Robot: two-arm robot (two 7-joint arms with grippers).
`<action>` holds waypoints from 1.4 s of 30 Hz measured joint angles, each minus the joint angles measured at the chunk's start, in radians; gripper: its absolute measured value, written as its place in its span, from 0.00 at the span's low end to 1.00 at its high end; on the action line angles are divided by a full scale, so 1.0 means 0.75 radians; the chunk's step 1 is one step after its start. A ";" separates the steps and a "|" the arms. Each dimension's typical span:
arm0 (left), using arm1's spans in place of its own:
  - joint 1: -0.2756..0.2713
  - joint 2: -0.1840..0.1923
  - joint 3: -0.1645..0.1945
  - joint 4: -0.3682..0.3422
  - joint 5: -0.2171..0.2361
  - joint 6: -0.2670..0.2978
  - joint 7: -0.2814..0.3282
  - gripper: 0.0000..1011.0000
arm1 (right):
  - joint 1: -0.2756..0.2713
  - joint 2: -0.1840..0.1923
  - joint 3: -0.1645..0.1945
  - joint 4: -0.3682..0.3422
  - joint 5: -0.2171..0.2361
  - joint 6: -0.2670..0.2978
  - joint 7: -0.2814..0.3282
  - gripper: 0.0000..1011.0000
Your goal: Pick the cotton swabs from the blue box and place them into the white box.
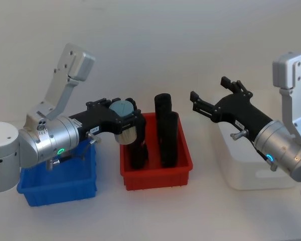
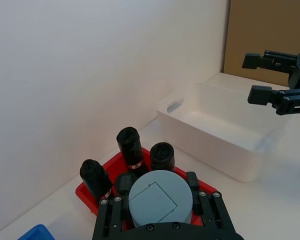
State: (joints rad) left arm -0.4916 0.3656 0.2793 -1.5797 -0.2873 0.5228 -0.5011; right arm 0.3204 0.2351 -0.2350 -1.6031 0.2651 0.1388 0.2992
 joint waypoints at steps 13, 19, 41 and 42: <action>0.000 0.000 0.000 0.000 0.000 0.000 0.000 0.66 | -0.025 -0.001 -0.007 -0.028 0.012 -0.026 -0.033 0.99; 0.000 0.000 0.000 0.000 0.000 0.000 0.000 0.66 | -0.013 -0.001 0.004 -0.060 0.013 -0.057 -0.063 0.99; 0.000 0.000 0.000 0.000 0.000 0.000 0.000 0.66 | 0.013 0.010 0.041 -0.172 -0.032 -0.219 -0.165 0.99; 0.000 0.000 0.000 0.000 0.000 0.000 0.000 0.66 | 0.011 0.010 0.042 -0.175 -0.032 -0.221 -0.168 0.99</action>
State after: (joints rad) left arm -0.4917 0.3656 0.2793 -1.5797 -0.2874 0.5228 -0.5011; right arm 0.3288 0.2429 -0.2038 -1.7344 0.2409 -0.0273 0.1733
